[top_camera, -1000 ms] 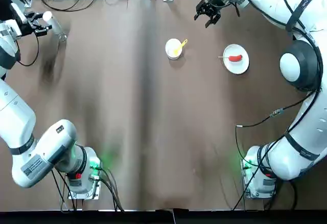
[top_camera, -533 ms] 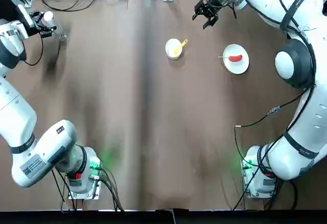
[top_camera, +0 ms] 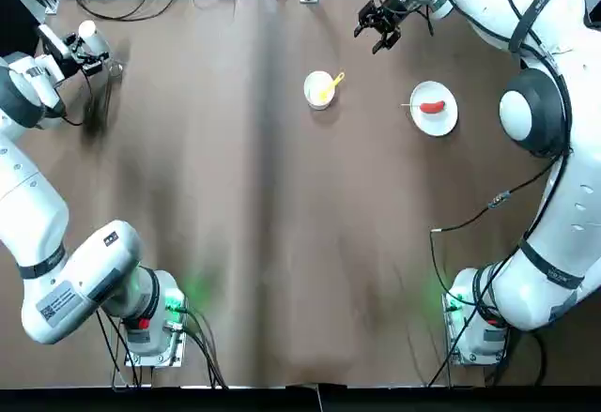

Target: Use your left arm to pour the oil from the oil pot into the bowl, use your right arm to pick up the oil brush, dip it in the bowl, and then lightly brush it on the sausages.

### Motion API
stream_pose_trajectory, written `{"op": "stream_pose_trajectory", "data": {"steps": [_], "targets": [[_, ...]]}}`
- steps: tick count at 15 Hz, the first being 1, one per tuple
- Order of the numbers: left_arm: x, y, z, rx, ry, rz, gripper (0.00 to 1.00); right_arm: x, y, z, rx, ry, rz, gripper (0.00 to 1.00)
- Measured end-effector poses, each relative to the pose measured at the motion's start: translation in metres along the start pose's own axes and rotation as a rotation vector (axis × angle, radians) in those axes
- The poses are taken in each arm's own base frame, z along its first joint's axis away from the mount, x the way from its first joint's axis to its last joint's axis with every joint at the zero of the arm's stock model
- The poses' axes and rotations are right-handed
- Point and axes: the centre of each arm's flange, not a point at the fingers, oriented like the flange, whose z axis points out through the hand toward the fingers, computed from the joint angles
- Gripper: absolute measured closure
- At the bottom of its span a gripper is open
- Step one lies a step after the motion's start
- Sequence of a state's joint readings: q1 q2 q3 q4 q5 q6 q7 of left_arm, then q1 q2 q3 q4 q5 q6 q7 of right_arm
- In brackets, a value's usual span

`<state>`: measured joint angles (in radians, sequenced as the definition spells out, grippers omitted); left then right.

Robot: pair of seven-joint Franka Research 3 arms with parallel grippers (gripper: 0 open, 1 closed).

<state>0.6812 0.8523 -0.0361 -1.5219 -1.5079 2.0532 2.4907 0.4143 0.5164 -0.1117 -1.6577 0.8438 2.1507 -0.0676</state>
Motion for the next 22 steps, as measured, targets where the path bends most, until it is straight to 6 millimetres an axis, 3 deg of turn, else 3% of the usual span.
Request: {"op": "stream_pose_trajectory", "data": {"steps": [2, 5, 6, 11, 14, 15, 16, 18, 22], "targets": [[0.002, -0.001, 0.002, 0.005, 0.002, -0.015, 0.03, 0.002, 0.001, 0.000, 0.000, 0.002, 0.001, 0.06], [0.004, -0.003, 0.003, 0.023, 0.015, -0.049, 0.32, 0.006, 0.004, -0.001, 0.009, 0.002, 0.010, 0.08], [0.004, -0.003, 0.004, 0.029, 0.013, -0.060, 0.34, 0.007, 0.004, 0.000, 0.019, 0.000, 0.018, 0.10], [0.009, -0.003, 0.011, 0.040, 0.007, -0.089, 0.34, 0.009, 0.007, 0.003, 0.028, -0.001, 0.030, 0.15], [0.025, -0.001, 0.028, 0.020, 0.014, -0.111, 0.34, 0.009, 0.009, 0.005, 0.026, -0.004, 0.033, 0.20], [0.037, -0.001, 0.035, 0.011, 0.020, -0.106, 0.34, 0.010, 0.010, 0.006, 0.026, -0.004, 0.033, 0.21], [0.072, 0.000, 0.050, -0.010, 0.034, -0.088, 0.34, 0.010, 0.010, 0.007, 0.025, -0.005, 0.034, 0.22], [0.111, 0.009, 0.066, -0.034, 0.041, -0.062, 0.34, 0.010, 0.011, 0.007, 0.025, -0.006, 0.035, 0.22], [0.192, 0.056, 0.111, -0.063, -0.004, 0.019, 0.34, 0.011, 0.010, 0.007, 0.026, -0.004, 0.034, 0.26]]}}
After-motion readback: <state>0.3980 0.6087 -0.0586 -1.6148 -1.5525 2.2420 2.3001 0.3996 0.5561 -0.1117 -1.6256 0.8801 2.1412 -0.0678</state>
